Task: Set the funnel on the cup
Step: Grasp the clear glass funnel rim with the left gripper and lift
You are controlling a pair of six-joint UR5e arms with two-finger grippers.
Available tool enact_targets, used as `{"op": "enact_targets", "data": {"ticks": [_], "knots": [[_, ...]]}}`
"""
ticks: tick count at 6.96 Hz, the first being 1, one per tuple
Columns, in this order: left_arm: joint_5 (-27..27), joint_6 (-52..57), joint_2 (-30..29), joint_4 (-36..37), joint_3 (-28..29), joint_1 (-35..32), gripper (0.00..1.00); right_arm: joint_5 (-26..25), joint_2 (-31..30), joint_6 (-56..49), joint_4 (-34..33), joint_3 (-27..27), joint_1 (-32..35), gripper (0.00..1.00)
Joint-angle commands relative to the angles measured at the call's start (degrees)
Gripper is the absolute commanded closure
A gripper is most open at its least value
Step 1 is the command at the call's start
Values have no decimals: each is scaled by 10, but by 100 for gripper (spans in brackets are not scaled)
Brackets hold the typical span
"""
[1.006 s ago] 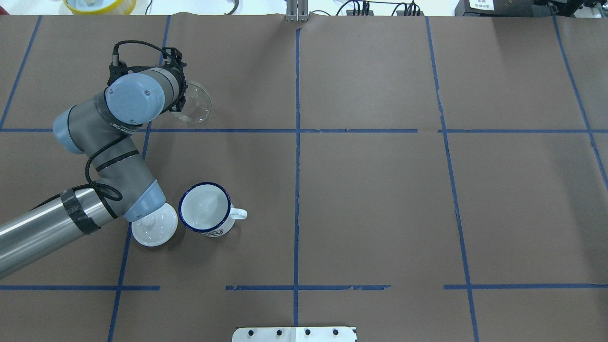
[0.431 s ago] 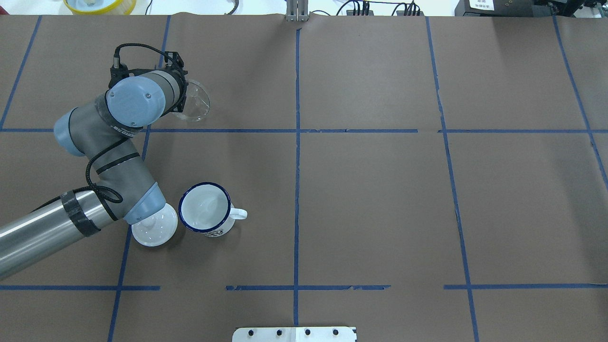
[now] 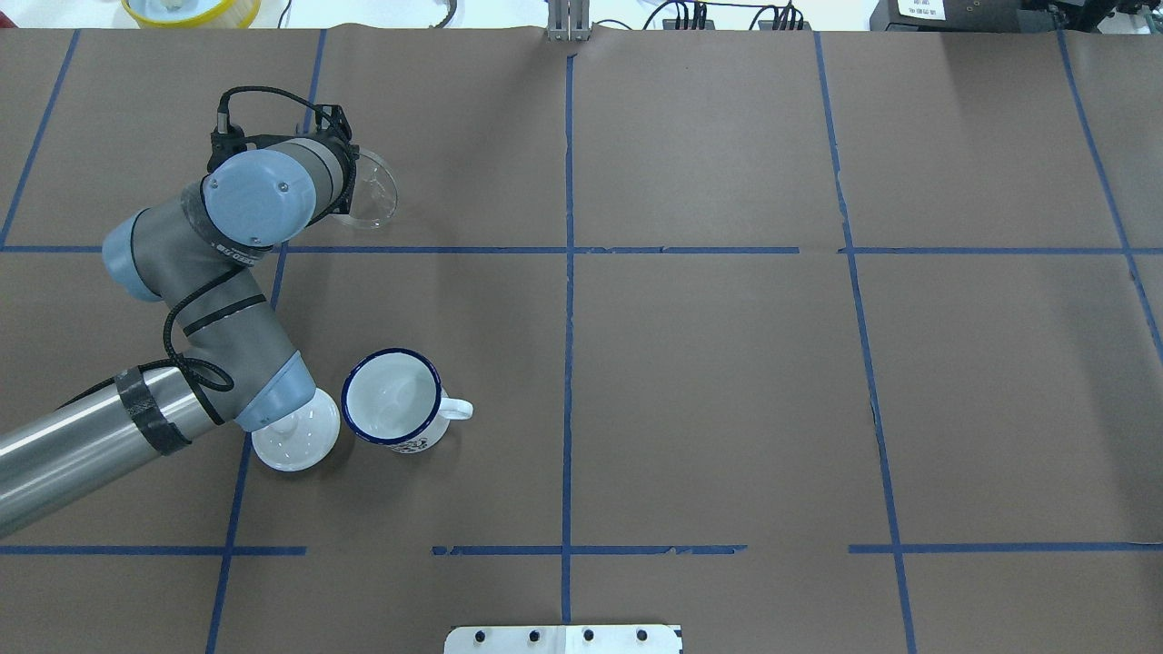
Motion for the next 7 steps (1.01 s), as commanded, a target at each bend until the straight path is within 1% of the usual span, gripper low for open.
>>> {"op": "enact_targets", "data": {"ticks": [1,2,3,4,5,6,7], "knots": [[-4,15,0,2,-12,-2,100,0,0,0,0,0,0,0],[-4,40,0,10,-41,-5,100,0,0,0,0,0,0,0],[-10,53,0,40,-67,-6,100,0,0,0,0,-1,0,0],[-38,85,0,91,-107,-8,100,0,0,0,0,0,0,0],[-43,101,0,151,-147,-7,100,0,0,0,0,0,0,0],[-85,134,-6,231,-191,-7,100,0,0,0,0,-1,0,0],[-124,158,-8,296,-229,-5,100,0,0,0,0,-1,0,0]]}}
